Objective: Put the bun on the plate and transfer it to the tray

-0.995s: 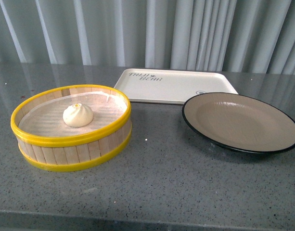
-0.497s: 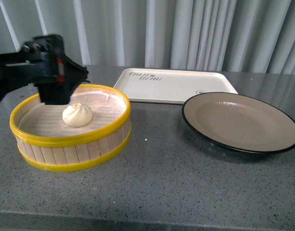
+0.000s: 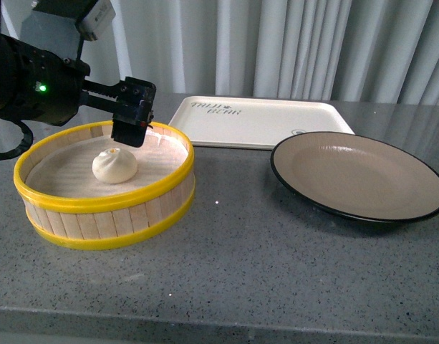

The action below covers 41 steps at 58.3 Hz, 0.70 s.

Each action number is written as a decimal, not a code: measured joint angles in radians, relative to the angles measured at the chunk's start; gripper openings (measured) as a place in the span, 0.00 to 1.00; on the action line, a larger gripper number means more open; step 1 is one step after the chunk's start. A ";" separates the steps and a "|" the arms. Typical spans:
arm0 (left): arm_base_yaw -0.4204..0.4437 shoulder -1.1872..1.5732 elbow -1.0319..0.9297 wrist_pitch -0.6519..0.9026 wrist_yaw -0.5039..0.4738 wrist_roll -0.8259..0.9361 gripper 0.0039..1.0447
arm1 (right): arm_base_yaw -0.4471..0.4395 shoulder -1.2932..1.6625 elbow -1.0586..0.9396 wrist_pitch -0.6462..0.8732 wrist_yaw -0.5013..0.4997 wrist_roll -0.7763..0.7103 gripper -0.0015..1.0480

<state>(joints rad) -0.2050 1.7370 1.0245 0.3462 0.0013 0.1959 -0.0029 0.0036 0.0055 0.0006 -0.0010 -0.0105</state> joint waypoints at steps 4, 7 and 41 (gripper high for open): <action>-0.001 0.030 0.036 -0.051 -0.022 -0.001 0.94 | 0.000 0.000 0.000 0.000 0.000 0.000 0.92; -0.001 0.046 0.057 -0.076 -0.035 -0.006 0.94 | 0.000 0.000 0.000 0.000 0.000 0.000 0.92; 0.025 0.129 0.179 -0.310 -0.070 -0.148 0.94 | 0.000 0.000 0.000 0.000 0.000 0.000 0.92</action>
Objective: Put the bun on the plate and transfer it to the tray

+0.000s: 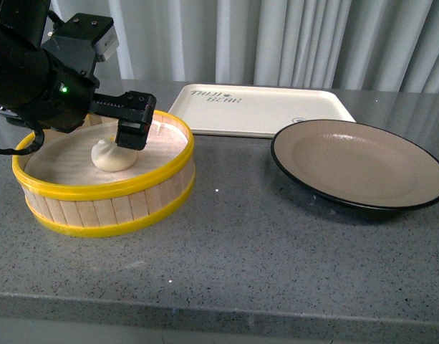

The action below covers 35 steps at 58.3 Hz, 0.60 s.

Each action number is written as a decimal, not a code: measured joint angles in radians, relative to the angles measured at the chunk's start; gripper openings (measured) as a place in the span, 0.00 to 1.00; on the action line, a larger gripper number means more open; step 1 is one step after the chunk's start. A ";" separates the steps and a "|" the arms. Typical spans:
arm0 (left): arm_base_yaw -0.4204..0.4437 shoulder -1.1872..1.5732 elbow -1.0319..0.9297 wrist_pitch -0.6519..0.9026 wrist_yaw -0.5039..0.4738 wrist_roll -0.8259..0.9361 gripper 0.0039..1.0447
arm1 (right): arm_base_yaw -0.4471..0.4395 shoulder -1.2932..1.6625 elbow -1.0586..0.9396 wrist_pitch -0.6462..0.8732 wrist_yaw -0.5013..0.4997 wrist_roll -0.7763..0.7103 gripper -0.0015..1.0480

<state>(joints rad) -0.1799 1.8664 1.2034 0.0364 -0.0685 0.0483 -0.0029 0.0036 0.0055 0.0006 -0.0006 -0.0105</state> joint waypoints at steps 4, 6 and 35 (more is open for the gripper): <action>0.004 0.002 0.004 -0.020 0.006 -0.027 0.94 | 0.000 0.000 0.000 0.000 0.000 0.000 0.92; 0.005 0.003 0.007 -0.026 0.008 -0.035 0.94 | 0.000 0.000 0.000 0.000 0.000 0.000 0.92; -0.001 0.025 0.029 -0.018 0.008 -0.103 0.94 | 0.000 0.000 0.000 0.000 0.000 0.000 0.92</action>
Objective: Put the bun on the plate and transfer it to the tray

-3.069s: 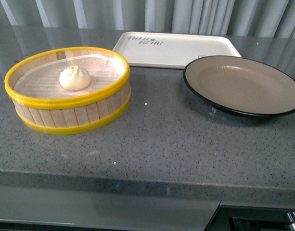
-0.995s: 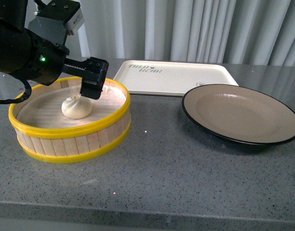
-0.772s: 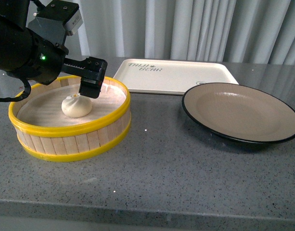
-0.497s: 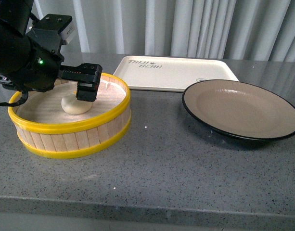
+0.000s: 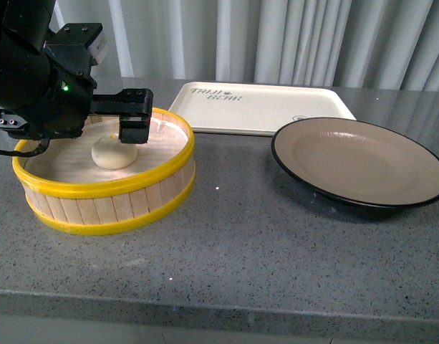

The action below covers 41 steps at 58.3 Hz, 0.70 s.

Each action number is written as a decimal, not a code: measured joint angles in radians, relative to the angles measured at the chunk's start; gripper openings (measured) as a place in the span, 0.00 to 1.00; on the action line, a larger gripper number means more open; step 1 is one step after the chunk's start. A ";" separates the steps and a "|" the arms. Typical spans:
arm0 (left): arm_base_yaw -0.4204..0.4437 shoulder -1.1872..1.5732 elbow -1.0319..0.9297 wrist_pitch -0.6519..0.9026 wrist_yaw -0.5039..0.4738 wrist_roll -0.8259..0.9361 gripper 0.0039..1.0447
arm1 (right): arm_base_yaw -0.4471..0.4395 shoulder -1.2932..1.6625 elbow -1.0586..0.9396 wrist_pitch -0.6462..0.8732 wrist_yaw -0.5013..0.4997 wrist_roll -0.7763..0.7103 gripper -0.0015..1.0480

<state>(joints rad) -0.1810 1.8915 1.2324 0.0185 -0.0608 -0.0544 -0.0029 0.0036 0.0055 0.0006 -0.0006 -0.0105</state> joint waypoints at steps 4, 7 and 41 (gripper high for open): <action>-0.002 0.005 0.002 0.000 0.000 -0.001 0.94 | 0.000 0.000 0.000 0.000 0.000 0.000 0.92; -0.005 0.011 0.008 0.000 0.000 -0.005 0.94 | 0.000 0.000 0.000 0.000 0.000 0.000 0.92; -0.024 0.032 0.017 0.016 -0.064 -0.008 0.48 | 0.000 0.000 0.000 0.000 0.000 0.000 0.92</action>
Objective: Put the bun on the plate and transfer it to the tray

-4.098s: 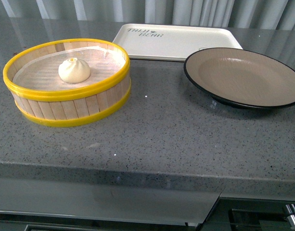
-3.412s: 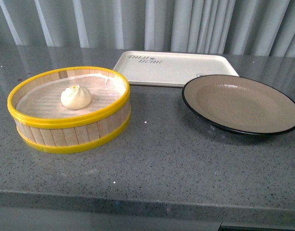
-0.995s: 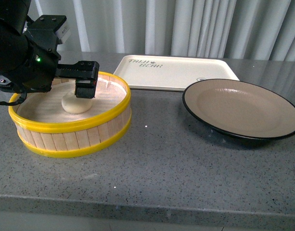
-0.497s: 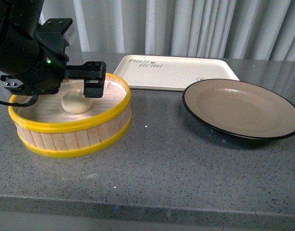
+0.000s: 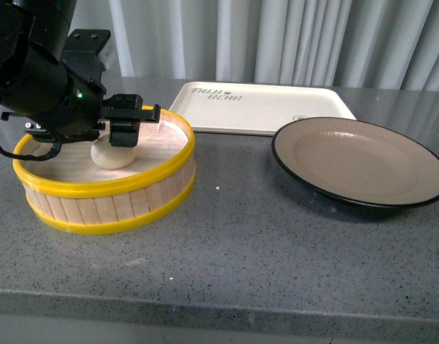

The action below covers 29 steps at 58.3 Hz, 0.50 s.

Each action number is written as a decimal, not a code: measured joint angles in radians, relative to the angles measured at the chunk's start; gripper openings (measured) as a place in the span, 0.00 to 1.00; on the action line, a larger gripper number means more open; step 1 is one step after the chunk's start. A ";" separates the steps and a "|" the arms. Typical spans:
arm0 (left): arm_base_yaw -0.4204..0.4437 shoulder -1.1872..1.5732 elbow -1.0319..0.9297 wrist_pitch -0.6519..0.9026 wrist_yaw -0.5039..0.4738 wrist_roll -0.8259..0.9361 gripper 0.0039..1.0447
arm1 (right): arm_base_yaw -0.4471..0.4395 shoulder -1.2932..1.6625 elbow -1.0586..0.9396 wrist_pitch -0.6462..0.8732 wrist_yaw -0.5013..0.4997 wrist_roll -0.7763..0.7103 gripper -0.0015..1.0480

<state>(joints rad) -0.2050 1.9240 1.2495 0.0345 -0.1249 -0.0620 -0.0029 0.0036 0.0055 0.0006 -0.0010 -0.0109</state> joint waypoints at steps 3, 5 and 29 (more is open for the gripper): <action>-0.002 0.000 0.000 0.000 0.000 -0.002 0.41 | 0.000 0.000 0.000 0.000 0.000 0.000 0.92; -0.005 0.000 0.000 0.000 0.000 -0.004 0.36 | 0.000 0.000 0.000 0.000 0.000 0.000 0.92; -0.058 -0.079 0.001 0.068 -0.060 0.063 0.03 | 0.000 0.000 0.000 0.000 0.000 0.000 0.92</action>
<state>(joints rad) -0.2630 1.8454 1.2503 0.1024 -0.1848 0.0006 -0.0029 0.0036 0.0055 0.0006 -0.0006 -0.0105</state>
